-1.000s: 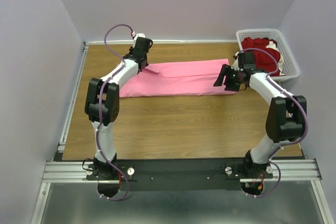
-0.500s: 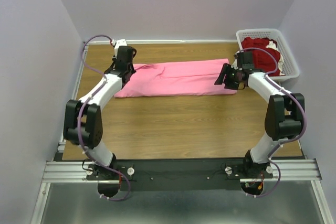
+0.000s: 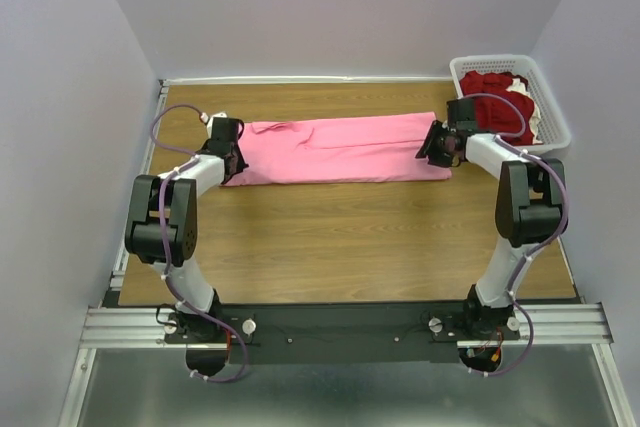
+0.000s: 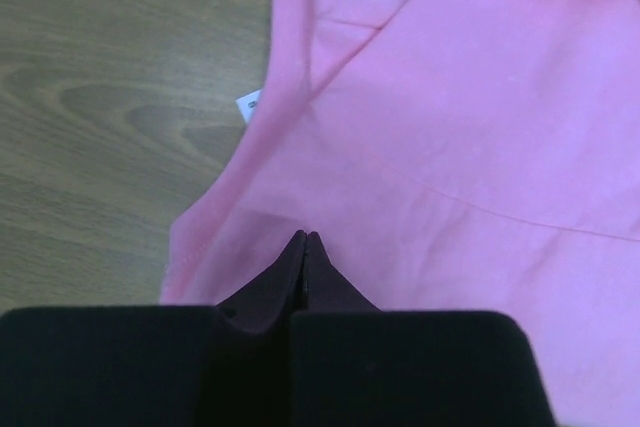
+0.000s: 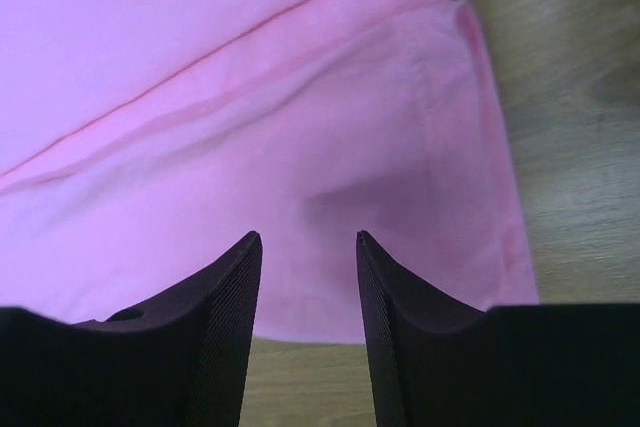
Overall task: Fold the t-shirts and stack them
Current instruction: Fold the tshirt
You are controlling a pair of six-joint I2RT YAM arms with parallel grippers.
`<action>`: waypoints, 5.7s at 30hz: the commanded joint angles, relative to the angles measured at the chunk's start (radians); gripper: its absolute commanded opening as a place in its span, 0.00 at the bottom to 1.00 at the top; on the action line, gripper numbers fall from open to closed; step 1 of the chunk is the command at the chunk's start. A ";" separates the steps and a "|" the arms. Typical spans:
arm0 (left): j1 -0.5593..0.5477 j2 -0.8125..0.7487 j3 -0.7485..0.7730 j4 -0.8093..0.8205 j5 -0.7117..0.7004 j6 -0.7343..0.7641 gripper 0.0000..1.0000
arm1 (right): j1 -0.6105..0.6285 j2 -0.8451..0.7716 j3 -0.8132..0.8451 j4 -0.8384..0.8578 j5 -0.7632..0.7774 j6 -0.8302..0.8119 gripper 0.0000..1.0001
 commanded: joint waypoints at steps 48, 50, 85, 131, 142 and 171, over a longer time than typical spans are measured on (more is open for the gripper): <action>0.070 -0.130 -0.064 0.219 0.409 -0.153 0.54 | 0.318 0.250 0.197 0.455 -0.491 0.282 0.52; 0.070 -0.085 -0.041 0.221 0.418 -0.153 0.54 | 0.344 0.324 0.266 0.458 -0.511 0.290 0.51; 0.073 0.106 0.030 0.262 0.491 -0.179 0.54 | 0.397 0.603 0.506 0.483 -0.594 0.380 0.33; 0.074 0.185 0.138 0.158 0.369 -0.156 0.49 | 0.397 0.600 0.507 0.481 -0.585 0.356 0.01; 0.073 0.189 0.138 0.141 0.376 -0.159 0.46 | 0.397 0.599 0.510 0.481 -0.584 0.357 0.01; 0.111 0.073 0.205 -0.035 0.376 -0.046 0.00 | 0.425 0.450 0.449 0.385 -0.512 0.141 0.01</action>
